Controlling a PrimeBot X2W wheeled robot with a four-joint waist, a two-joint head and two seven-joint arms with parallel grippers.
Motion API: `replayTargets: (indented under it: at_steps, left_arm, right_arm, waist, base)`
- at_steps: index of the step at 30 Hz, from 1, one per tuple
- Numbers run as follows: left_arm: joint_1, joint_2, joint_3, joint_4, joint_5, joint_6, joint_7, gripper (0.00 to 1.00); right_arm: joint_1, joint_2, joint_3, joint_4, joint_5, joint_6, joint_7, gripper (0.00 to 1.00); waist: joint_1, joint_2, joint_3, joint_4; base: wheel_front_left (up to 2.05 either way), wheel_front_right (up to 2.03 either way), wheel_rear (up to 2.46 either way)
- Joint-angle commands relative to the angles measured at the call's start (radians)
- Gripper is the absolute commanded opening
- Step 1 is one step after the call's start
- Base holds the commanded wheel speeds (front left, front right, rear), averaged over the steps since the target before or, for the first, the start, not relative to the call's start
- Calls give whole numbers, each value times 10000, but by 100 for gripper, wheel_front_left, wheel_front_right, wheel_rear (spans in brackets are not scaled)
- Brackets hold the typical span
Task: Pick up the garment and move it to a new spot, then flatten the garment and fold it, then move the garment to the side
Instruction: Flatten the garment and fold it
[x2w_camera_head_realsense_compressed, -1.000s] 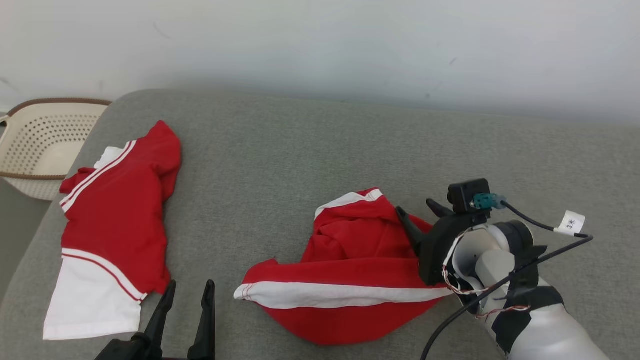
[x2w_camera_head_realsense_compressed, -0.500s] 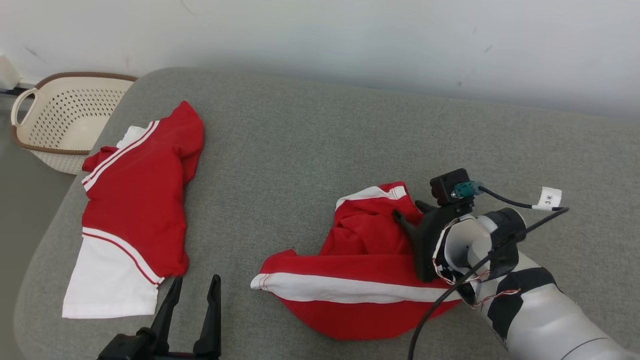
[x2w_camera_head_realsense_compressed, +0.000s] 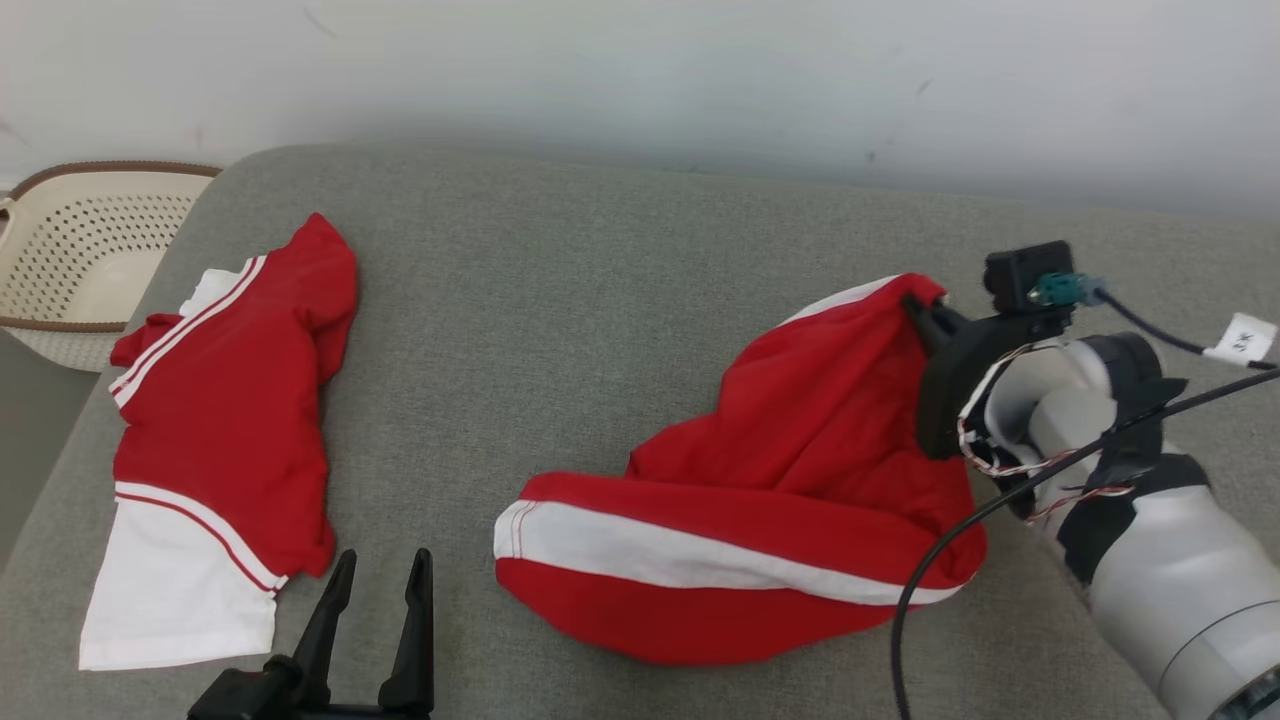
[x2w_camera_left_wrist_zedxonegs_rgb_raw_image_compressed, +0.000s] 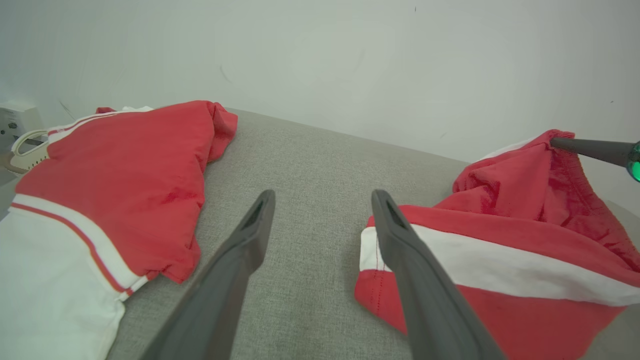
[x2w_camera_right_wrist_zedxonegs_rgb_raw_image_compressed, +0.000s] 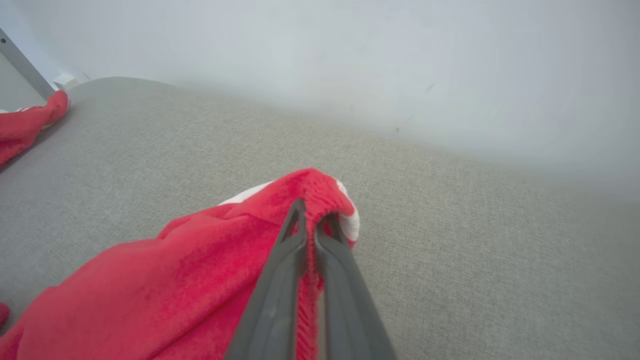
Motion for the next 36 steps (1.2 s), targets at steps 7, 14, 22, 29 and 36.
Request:
replayTargets:
  at_steps: [7, 14, 22, 29, 36]
  left_arm:
    - [-88, -29, -16, 101, 98, -84, -32, 100]
    - [-73, -37, 55, 190, 107, -104, -32, 100]
    - [143, -38, 98, 210, 131, -43, -32, 100]
    - [305, -38, 87, 182, 129, -15, -30, 100]
    - [472, -37, 358, 91, 200, 24, -31, 100]
  right_arm:
    - [-616, -432, -18, 630, 235, 4, -287, 0]
    - [-513, -231, 23, 1221, 360, 4, -412, 100]
    - [26, -101, 215, 1452, 668, 4, -273, 100]
    - [683, -311, 410, 1062, 1033, 4, -550, 100]
    - [1045, -429, 94, 515, 814, 4, -1795, 100]
  waist:
    - [-1, -1, 41, -119]
    - [-1, -1, -20, -92]
    - [-1, -1, -354, -514]
    - [-1, -1, -546, -975]
    - [-1, -1, -675, -1372]
  base:
    - [0, 0, 0]
    - [0, 0, 0]
    - [0, 0, 0]
    - [0, 0, 0]
    - [0, 0, 0]
